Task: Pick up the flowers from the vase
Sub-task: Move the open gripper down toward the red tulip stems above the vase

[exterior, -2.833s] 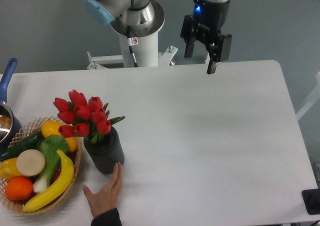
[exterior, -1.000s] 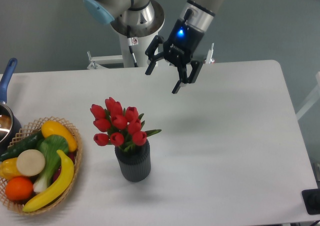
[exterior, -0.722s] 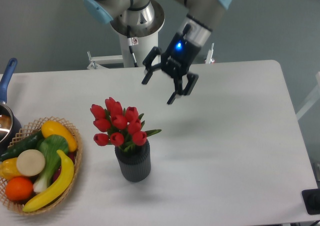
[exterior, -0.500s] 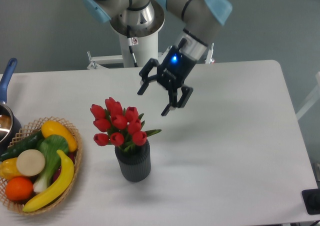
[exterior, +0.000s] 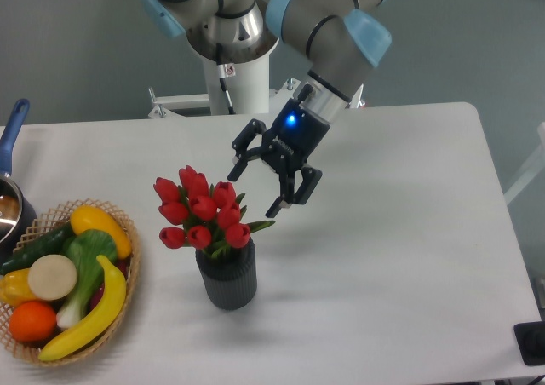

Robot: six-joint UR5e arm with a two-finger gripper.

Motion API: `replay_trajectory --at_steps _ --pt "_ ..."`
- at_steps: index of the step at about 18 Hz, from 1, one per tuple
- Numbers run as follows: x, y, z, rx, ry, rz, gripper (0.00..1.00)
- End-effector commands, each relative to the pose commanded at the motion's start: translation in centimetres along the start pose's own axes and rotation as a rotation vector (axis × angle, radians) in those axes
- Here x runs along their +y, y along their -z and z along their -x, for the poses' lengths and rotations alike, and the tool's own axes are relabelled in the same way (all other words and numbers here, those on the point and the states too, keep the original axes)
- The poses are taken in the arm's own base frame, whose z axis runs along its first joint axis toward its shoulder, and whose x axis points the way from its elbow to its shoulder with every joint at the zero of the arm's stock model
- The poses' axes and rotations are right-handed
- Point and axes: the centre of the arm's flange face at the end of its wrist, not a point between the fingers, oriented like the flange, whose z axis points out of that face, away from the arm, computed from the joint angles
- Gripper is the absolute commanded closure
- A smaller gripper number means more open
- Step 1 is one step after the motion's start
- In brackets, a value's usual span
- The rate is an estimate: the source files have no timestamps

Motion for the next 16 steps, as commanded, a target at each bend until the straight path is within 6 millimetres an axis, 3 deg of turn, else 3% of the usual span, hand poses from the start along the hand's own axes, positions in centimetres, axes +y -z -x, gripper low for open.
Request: replay_trajectory --at_steps 16 --pt "-1.4 -1.8 2.3 0.023 0.091 -0.011 0.0"
